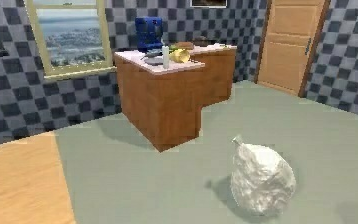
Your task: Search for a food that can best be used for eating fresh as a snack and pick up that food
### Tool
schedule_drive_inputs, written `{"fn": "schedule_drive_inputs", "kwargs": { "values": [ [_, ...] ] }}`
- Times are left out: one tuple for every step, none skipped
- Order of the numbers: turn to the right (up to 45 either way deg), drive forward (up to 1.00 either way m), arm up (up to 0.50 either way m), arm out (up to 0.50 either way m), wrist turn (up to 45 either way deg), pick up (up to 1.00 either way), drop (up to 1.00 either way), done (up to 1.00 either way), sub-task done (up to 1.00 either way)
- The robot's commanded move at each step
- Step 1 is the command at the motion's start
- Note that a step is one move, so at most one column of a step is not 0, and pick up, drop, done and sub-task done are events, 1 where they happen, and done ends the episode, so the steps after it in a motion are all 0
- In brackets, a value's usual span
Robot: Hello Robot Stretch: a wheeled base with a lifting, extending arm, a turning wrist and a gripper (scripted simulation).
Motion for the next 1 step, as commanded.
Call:
{"fn": "schedule_drive_inputs", "kwargs": {
  "values": [
    [3.0,0.00,0.00,0.00,0.0,0.00,0.00,0.00,0.00]
  ]
}}
